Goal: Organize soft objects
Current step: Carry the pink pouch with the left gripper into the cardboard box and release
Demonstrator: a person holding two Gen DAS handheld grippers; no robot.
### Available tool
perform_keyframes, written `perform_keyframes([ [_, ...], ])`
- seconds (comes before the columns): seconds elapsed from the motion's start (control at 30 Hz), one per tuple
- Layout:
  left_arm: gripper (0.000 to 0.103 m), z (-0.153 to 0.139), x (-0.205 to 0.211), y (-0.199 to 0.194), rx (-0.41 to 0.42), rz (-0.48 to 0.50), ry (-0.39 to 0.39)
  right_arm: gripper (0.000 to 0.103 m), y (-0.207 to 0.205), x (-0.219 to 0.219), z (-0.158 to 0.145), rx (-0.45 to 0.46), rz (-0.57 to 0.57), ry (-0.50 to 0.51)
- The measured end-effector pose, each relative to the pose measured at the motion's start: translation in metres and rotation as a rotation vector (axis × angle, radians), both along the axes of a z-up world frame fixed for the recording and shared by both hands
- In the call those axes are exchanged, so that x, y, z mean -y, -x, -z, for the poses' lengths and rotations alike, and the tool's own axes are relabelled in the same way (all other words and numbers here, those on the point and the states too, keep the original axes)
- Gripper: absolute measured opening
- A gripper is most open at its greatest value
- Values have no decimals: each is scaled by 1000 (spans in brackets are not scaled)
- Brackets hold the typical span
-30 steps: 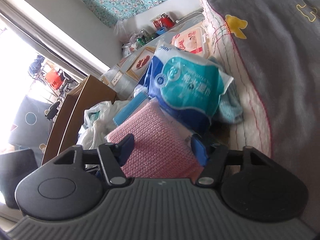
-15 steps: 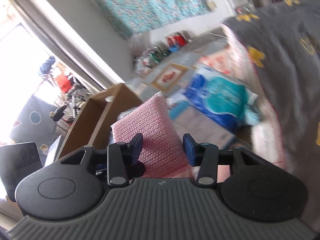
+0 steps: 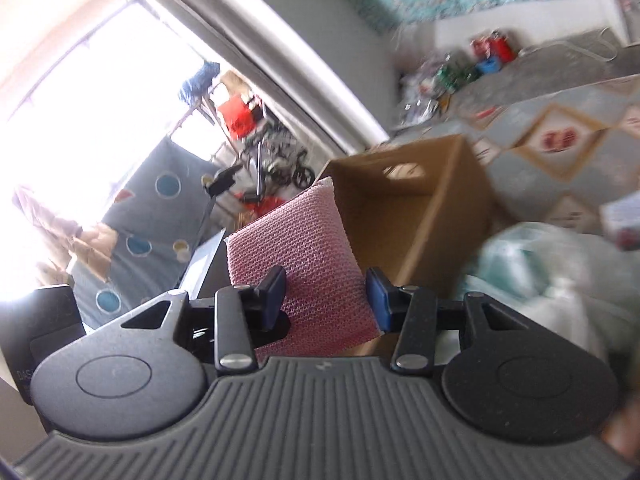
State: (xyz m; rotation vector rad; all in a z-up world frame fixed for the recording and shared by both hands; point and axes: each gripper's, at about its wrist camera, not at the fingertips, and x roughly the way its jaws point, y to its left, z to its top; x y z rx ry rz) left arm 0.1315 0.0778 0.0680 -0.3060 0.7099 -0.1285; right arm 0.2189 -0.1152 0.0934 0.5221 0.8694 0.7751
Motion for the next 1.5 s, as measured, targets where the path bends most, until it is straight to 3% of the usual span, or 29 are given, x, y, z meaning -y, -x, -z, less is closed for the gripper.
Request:
perform_keyframes([
  [0.3, 47, 48, -70, -98, -180, -4, 37, 46, -75, -66, 42, -56, 51, 98],
  [0.4, 46, 71, -78, -130, -261, 31, 3, 47, -90, -63, 53, -45, 70, 113],
  [0.47, 55, 92, -80, -149, -337, 42, -15, 47, -92, -55, 58, -39, 80, 118],
  [0.53, 57, 110, -88, -163, -394, 42, -20, 47, -91, -44, 59, -27, 89, 128],
  [0.7, 63, 140, -93, -184, -508, -40, -20, 48, -82, -12, 55, 6, 110, 151],
  [0.8, 72, 142, -101, -189, -501, -78, 24, 49, -74, 4, 51, 24, 116, 162],
  [0.97, 73, 135, -104, -187, -512, -111, -8, 49, -67, 18, 51, 26, 114, 136],
  [1.17, 91, 125, -96, -180, -465, -99, -154, 53, -58, 13, 47, 66, 95, 145],
  [1.3, 91, 142, -89, -189, -534, -103, -239, 54, -43, 10, 52, 65, 75, 140],
  [1.37, 79, 152, -87, -194, -559, -89, -265, 54, -36, 10, 55, 60, 74, 145],
  [1.5, 77, 152, -82, -199, -494, -40, -238, 54, -28, 14, 62, 49, 79, 166],
])
